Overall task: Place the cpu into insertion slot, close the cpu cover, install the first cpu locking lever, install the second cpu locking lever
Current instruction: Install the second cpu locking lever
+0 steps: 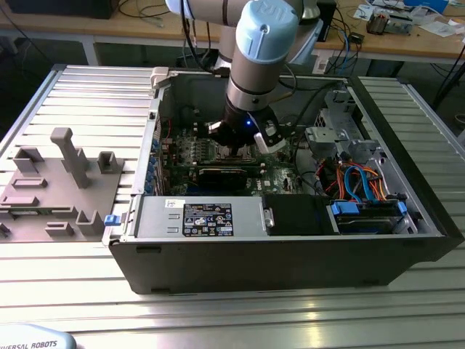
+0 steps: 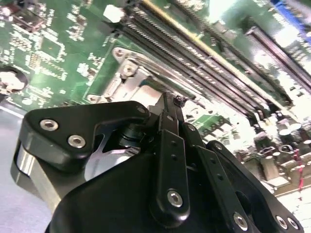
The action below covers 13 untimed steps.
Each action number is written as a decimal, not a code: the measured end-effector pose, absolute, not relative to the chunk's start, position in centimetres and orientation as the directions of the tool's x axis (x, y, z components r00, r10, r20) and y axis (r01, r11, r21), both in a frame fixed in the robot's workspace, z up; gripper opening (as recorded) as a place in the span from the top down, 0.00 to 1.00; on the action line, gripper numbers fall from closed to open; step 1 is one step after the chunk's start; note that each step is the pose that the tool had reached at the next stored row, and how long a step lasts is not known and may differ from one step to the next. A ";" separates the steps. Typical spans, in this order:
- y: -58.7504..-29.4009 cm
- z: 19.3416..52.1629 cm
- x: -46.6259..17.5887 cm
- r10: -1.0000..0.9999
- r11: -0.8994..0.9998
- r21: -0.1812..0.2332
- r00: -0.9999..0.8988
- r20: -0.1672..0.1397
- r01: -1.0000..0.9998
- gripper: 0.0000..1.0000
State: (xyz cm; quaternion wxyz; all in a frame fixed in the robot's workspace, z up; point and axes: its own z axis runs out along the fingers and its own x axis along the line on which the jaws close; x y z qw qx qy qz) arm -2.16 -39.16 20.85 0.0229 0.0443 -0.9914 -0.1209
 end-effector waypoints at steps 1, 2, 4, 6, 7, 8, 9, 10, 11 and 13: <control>-38.9 20.9 -2.1 -0.093 0.967 0.240 -0.995 0.035 -0.082 0.89; -38.6 20.9 -2.0 -0.093 0.968 0.238 -0.995 0.035 -0.082 0.89; -37.5 20.9 -2.0 -0.093 0.971 0.223 -0.995 0.037 -0.082 0.89; -36.7 20.9 -2.0 -0.092 0.975 0.207 -0.995 0.038 -0.082 0.89; -36.5 20.9 -2.0 -0.091 0.977 0.197 -0.995 0.039 -0.082 0.89; -36.3 20.9 -2.0 -0.091 0.980 0.184 -0.995 0.040 -0.082 0.89; -36.2 20.9 -2.0 -0.091 0.982 0.172 -0.995 0.041 -0.082 0.89; -36.1 20.9 -1.9 -0.090 0.985 0.150 -0.995 0.043 -0.082 0.89; -36.0 20.9 -1.9 -0.088 0.989 0.124 -0.995 0.046 -0.082 0.89; -36.0 21.0 -1.9 -0.088 0.991 0.106 -0.995 0.047 -0.082 0.89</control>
